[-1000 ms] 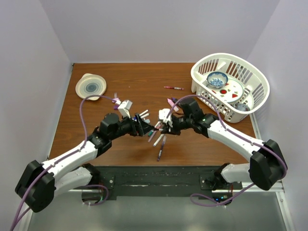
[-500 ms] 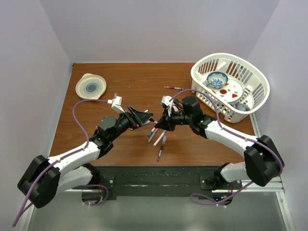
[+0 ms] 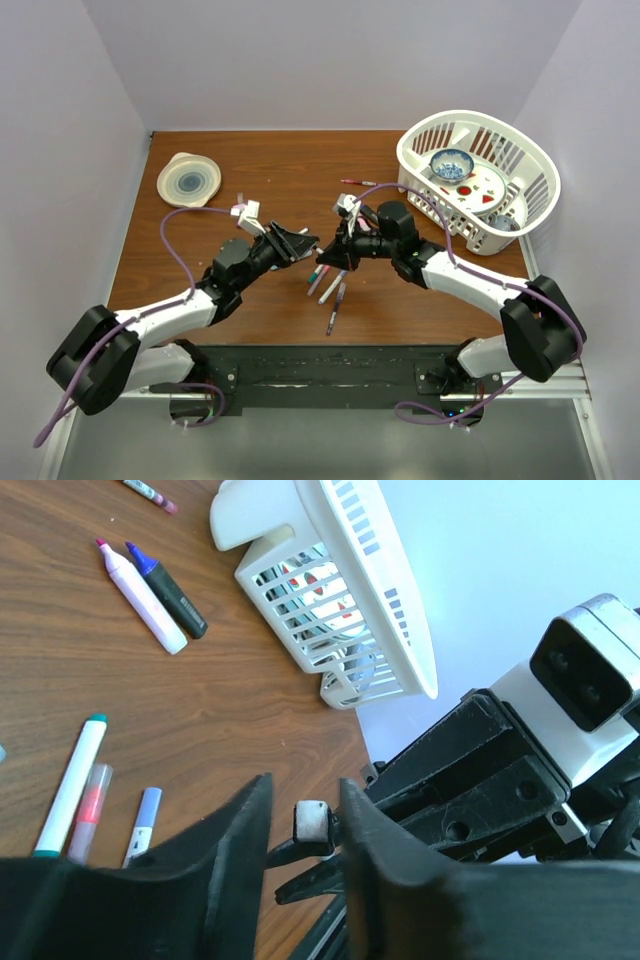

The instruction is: Open the pen caps

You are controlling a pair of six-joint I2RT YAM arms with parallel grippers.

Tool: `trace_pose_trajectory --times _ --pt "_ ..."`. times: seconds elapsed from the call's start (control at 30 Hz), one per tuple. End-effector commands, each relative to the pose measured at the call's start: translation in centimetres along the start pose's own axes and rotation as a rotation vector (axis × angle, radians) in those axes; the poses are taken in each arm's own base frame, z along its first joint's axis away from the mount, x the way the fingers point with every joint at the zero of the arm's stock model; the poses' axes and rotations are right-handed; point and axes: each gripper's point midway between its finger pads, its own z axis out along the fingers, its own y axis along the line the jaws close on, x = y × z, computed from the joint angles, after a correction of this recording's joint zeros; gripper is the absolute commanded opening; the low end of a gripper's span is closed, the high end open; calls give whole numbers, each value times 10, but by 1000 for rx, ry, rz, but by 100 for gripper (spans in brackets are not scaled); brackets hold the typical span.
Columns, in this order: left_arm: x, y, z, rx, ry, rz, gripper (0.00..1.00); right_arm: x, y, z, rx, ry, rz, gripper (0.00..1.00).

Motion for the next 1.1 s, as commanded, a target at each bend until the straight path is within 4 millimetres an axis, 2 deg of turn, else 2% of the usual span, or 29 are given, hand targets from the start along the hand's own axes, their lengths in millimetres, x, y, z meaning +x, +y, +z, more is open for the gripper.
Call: trace_pose_trajectory --times 0.0,0.03,0.07,0.1,0.13,0.17,0.2,0.23,0.27,0.3,0.33,0.37,0.4,0.47,0.5,0.63,0.7,0.77,0.83,0.9,0.93,0.97,1.0,1.07 --pt "-19 -33 8 103 -65 19 16 -8 -1 3 7 -38 4 0" --pt "-21 -32 7 95 -73 20 4 -7 1 3 -4 -34 9 0" --pt "-27 -32 6 87 -92 26 0 -6 3 3 -15 -28 16 0" --pt "-34 -33 5 78 -120 52 0 -3 7 4 -40 -20 23 0" --pt "-57 -38 0 64 -204 67 0 0 10 4 -52 -14 30 0" --pt "-66 -27 -2 0 -229 82 0 2 11 4 -59 -10 31 0" --pt "-95 -37 -11 -10 -319 114 0 5 13 6 -70 -2 37 0" --pt "-116 -23 -19 -104 -406 121 0 8 14 6 -71 7 43 0" --pt "-133 -21 -27 -140 -470 142 0 9 14 7 -74 12 45 0" --pt "-159 -25 -40 -159 -560 141 0 11 13 8 -73 19 46 0" --pt "-172 -14 -47 -216 -601 139 0 14 12 8 -71 34 51 0" --pt "-182 -13 -53 -228 -624 132 0 14 11 8 -64 37 43 0" --pt "-202 -8 -61 -250 -669 126 0 15 10 8 -62 42 40 0" --pt "-206 0 -63 -262 -642 114 0 16 10 8 -58 49 27 0" --pt "-216 9 -69 -286 -659 108 0 17 10 7 -58 52 24 0" --pt "-222 33 -81 -328 -640 101 0 15 8 5 -44 58 -9 0" --pt "-224 53 -87 -388 -626 111 0 11 -1 3 10 52 -36 0" --pt "-207 83 -85 -478 -522 98 0 7 -19 -2 96 77 -58 0" --pt "-185 124 -86 -597 -423 31 0 5 -37 -11 137 118 -106 0" --pt "-166 161 -87 -693 -355 -24 0 5 -41 -18 111 140 -100 0" --pt "-160 174 -89 -730 -333 -46 0 2 -49 -24 122 129 -86 0" --pt "-154 181 -87 -733 -302 -59 0 1 -50 -27 120 119 -84 0" --pt "-148 197 -87 -767 -275 -86 0 -1 -51 -30 127 109 -90 0" --pt "-146 205 -82 -776 -249 -87 0 0 -55 -33 141 103 -91 0"
